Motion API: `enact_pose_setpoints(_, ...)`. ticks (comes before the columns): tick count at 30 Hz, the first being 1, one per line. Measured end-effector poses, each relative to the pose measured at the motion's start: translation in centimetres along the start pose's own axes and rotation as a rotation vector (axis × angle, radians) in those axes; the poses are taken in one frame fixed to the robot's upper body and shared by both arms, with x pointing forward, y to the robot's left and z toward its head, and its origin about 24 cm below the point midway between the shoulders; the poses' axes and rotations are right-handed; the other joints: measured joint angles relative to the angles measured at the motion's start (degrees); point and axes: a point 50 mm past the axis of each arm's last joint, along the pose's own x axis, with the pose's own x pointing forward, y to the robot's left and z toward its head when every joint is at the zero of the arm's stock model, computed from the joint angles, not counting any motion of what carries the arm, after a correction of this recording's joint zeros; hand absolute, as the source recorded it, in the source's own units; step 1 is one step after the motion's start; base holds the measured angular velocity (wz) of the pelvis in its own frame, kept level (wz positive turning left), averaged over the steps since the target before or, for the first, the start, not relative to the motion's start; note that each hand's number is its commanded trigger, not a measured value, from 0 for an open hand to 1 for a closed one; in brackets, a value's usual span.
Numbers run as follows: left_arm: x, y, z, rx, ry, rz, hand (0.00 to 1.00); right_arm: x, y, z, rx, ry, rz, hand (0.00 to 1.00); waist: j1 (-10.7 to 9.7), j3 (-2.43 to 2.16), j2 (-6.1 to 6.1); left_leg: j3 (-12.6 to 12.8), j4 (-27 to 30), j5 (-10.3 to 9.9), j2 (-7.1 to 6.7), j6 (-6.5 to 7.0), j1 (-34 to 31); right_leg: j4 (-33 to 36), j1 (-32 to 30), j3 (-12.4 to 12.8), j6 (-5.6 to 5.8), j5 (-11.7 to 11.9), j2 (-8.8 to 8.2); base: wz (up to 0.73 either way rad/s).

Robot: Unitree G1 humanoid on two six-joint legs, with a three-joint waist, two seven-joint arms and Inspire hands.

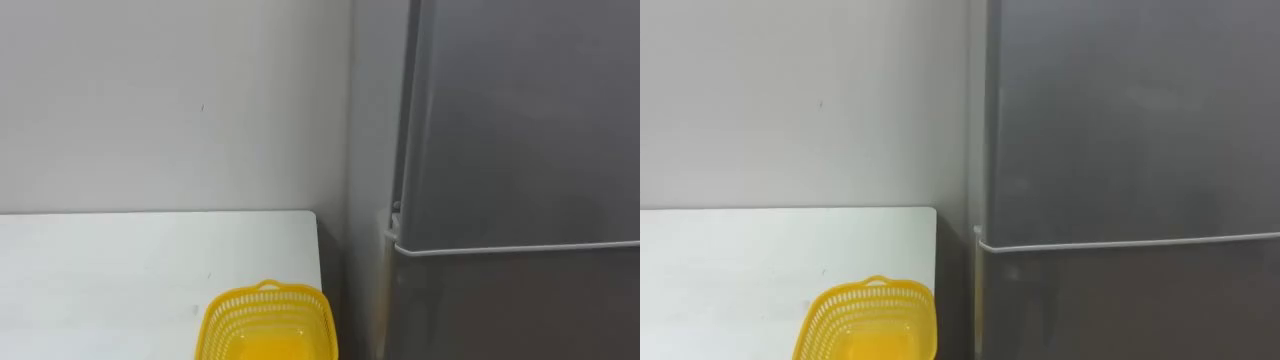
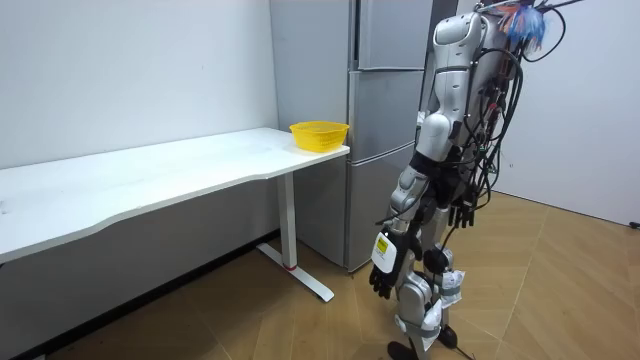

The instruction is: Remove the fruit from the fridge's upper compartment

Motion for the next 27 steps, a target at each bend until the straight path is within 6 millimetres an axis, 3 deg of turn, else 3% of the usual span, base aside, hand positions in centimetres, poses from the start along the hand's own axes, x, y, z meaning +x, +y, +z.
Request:
enact_pose_setpoints(22,0.00,-0.17,-0.32,-0.015,0.017,-0.024,0.00,0.06,-0.06,-0.58,0.016,0.011,-0.036,0.00,0.0,0.04,0.09,0.1,-0.7,0.0,0.04,0.00,1.0,-0.9,0.9,0.8,0.02,0.1,0.07,-0.01)
enact_pose_setpoints(27,0.06,-0.28,-0.24,-0.112,0.016,-0.026,0.00,0.07,0.01,-0.57,0.021,0.011,-0.045,0.00,0.0,0.03,0.18,0.2,-0.8,0.0,0.03,-0.01,1.0,-0.9,1.0,0.8,0.02,0.1,0.17,0.00)
